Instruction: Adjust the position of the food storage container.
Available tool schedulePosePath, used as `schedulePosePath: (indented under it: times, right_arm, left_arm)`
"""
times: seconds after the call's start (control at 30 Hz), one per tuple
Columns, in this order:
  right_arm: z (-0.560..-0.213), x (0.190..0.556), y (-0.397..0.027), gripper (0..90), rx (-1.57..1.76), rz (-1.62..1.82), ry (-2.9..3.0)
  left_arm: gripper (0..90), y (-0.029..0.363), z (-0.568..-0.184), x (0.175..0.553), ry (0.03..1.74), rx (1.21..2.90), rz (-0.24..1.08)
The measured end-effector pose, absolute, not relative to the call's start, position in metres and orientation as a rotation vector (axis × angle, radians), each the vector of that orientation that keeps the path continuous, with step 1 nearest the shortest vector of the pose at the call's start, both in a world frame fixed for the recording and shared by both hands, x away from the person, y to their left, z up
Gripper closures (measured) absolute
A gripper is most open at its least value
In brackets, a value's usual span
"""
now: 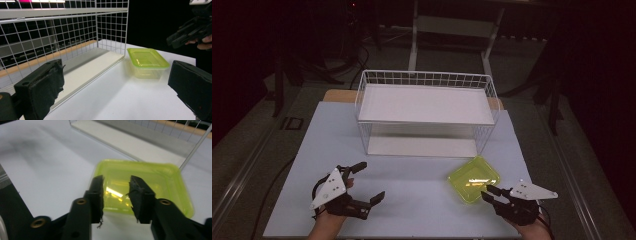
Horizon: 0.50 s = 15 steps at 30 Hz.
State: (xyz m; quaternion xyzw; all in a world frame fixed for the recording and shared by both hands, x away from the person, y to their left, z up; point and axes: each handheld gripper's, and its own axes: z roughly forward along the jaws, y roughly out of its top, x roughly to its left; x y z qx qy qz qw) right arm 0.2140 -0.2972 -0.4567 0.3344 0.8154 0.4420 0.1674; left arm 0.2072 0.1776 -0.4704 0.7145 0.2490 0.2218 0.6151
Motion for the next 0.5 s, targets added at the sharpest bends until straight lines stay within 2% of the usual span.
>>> schedulePosePath:
  times: [0.13,0.17,0.23,0.5]
  right_arm:
    - [-0.466,0.216,-0.299,79.9,0.953,1.212,2.354]
    - [-0.466,0.216,-0.299,79.9,0.953,1.212,2.354]
    - [-0.471,0.218,-0.299,89.8,0.951,1.181,2.385]
    - [-0.482,0.22,-0.298,90.0,0.929,1.161,2.421]
  left_arm:
    - [0.9,0.177,-0.47,0.207,0.573,1.643,0.507]
    - [0.9,0.177,-0.47,0.207,0.572,1.645,0.508]
    - [0.9,0.177,-0.47,0.206,0.57,1.645,0.509]
    - [1.0,0.176,-0.471,0.207,0.578,1.643,0.502]
